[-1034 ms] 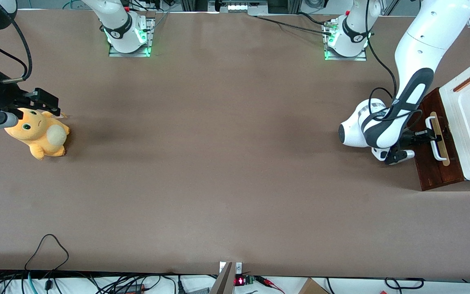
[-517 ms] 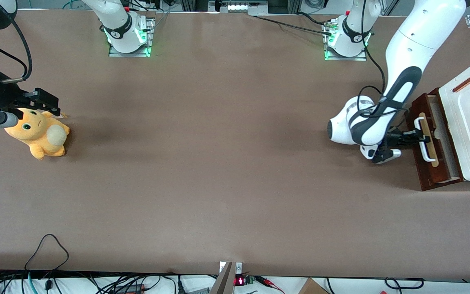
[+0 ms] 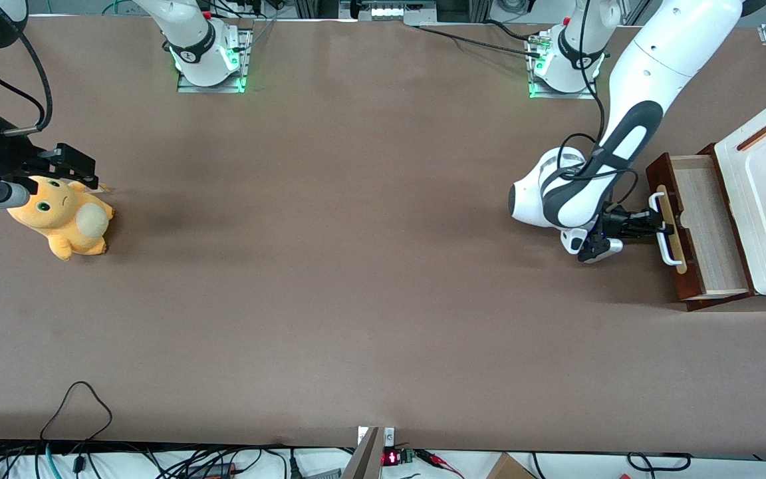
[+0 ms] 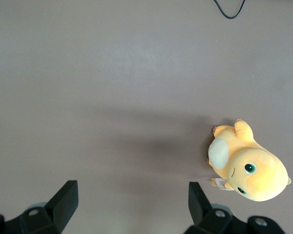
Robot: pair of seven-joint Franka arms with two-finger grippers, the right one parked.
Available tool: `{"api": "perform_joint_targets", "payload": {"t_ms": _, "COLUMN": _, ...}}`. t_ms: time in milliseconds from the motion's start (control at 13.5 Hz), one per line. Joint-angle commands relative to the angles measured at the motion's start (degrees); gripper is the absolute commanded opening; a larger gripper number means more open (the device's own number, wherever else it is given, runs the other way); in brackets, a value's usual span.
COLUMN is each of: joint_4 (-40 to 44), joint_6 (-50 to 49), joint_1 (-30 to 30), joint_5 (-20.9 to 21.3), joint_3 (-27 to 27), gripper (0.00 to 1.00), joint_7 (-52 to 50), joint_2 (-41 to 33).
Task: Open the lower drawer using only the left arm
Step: 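Pull the handle with the left gripper, sliding the drawer out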
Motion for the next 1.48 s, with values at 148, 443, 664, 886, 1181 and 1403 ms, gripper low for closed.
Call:
{"api": "perform_joint_targets", "payload": {"t_ms": 148, "joint_4": 1.71, "joint_6": 0.54, "joint_1": -1.59, "joint_5": 1.32, "joint_3": -1.66, "gripper": 0.01, "joint_7": 1.30, "joint_2": 0.59}}
{"api": "perform_joint_targets", "payload": {"t_ms": 443, "joint_4": 1.80, "joint_6": 0.72, "joint_1": -1.50, "joint_5": 1.23, "joint_3": -1.66, "gripper": 0.64, "joint_7": 1.39, "joint_2": 0.77}}
{"api": "perform_joint_targets", "payload": {"t_ms": 664, "joint_4": 1.80, "joint_6": 0.81, "joint_1": -1.33, "joint_5": 0.62, "joint_3": -1.66, "gripper": 1.00, "joint_7": 1.47, "joint_2": 0.68}}
{"api": "perform_joint_targets", "payload": {"t_ms": 886, "joint_4": 3.20, "joint_6": 1.07, "joint_1": -1.50, "joint_5": -2.53, "joint_3": -1.84, "gripper": 1.00, "joint_7": 2.08, "joint_2": -0.28}}
{"api": "perform_joint_targets", "payload": {"t_ms": 1181, "joint_4": 7.67, "joint_6": 6.07, "joint_1": -1.68, "joint_5": -11.92, "joint_3": -2.54, "gripper": 1.00, "joint_7": 8.83, "joint_2": -4.06}}
{"api": "perform_joint_targets", "payload": {"t_ms": 1403, "joint_4": 13.13, "joint_6": 11.68, "joint_1": -1.24, "joint_5": -25.18, "joint_3": -2.45, "gripper": 1.00, "joint_7": 16.04, "joint_2": -8.01}}
